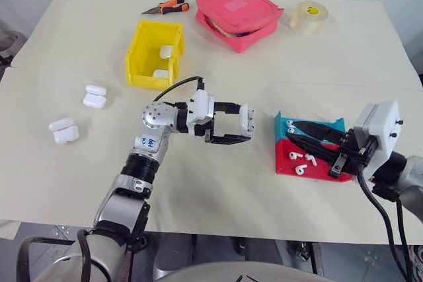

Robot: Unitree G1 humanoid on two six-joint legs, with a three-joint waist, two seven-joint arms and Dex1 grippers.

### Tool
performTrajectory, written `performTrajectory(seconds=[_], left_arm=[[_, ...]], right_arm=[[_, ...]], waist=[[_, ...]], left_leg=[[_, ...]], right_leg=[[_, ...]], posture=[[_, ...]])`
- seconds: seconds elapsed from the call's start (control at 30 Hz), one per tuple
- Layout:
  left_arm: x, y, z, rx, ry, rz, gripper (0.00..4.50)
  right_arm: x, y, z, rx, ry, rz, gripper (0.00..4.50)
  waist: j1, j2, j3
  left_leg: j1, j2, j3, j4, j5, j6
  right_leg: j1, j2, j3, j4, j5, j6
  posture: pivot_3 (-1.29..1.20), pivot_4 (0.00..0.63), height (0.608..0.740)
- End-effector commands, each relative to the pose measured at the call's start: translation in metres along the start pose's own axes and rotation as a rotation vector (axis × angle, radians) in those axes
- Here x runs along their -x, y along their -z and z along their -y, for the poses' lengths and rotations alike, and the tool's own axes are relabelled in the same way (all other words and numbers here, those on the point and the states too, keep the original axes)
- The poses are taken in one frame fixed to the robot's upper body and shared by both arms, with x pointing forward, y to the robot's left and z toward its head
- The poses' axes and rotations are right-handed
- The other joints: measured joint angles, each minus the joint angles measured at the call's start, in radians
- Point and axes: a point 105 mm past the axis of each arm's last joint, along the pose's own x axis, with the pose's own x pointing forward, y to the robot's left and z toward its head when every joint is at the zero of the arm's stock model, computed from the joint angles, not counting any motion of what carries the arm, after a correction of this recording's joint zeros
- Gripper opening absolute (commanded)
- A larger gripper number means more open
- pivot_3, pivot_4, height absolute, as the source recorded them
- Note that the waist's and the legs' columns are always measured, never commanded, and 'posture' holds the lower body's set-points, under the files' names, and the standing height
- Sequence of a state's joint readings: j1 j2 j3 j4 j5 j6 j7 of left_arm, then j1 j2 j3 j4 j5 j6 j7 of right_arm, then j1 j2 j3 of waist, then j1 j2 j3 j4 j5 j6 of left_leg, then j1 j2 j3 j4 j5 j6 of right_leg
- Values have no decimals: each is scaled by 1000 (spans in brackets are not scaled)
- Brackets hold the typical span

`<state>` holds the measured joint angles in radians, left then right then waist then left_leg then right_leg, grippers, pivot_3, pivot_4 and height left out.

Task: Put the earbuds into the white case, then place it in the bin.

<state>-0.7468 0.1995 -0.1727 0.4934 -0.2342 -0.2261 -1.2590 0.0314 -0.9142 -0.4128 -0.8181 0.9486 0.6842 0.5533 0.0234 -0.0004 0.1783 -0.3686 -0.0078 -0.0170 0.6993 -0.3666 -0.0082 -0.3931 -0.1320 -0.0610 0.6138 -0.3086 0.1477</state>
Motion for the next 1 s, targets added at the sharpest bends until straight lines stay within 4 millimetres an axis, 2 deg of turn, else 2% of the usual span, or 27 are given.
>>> performTrajectory(seconds=[0.03, 0.2, 0.3, 0.5, 0.57, 0.67, 0.8, 1.0], left_arm=[[-11, 0, -2, -66, 36, -90, 2782], [-19, 5, 1, -114, 84, -173, 2782], [-24, 1, -4, -118, 62, -160, 2782], [-30, -12, -17, -142, 10, -106, 2782], [-29, -21, -21, -143, -15, -53, 2782], [-17, -37, -27, -139, -75, 64, 2782], [1, -41, -30, -132, -128, 80, 2782], [21, -37, -32, -97, -226, 78, 2782]], right_arm=[[-15, -22, -12, 75, -72, -8, 14], [-39, -22, -21, 102, -153, -107, 14], [-57, -12, -26, 102, -201, -175, 14], [-76, 3, -10, 134, -174, -235, 14], [-74, 7, 1, 147, -146, -258, 14], [-61, 10, 23, 165, -74, -296, 14], [-37, 9, 49, 177, 9, -316, 14], [-16, -4, 65, 122, 73, -194, 14]], waist=[[-1, 0, 0], [1, 0, 0], [1, 0, 0], [2, -1, 0], [0, -1, 0], [0, -1, 0], [0, -1, 0], [1, -1, 1]], left_leg=[[0, 0, 0, 0, 0, 0], [-1, 0, -1, 0, 0, 0], [-2, 0, -1, 0, 0, 0], [-3, -1, -1, 0, 0, 0], [-3, -1, -1, 0, 0, 1], [-3, -1, -1, 0, 0, 1], [-3, -1, -1, 0, 0, 1], [-3, 0, -1, 0, 0, 1]], right_leg=[[0, 0, 0, 0, 0, 0], [0, 0, -1, -1, 0, 0], [-1, -1, -1, -2, 0, 0], [-1, -1, -1, -2, 0, 0], [-1, -1, -1, -2, 0, 0], [-2, -1, -1, -2, 0, 0], [-2, -1, -1, -2, 0, 0], [-2, -1, -1, -1, 0, 0]], posture=[[0, 150, 740], [0, 150, 740], [0, 150, 740], [0, 150, 740], [0, 150, 740], [0, 150, 740], [0, 150, 740], [0, 150, 740]])
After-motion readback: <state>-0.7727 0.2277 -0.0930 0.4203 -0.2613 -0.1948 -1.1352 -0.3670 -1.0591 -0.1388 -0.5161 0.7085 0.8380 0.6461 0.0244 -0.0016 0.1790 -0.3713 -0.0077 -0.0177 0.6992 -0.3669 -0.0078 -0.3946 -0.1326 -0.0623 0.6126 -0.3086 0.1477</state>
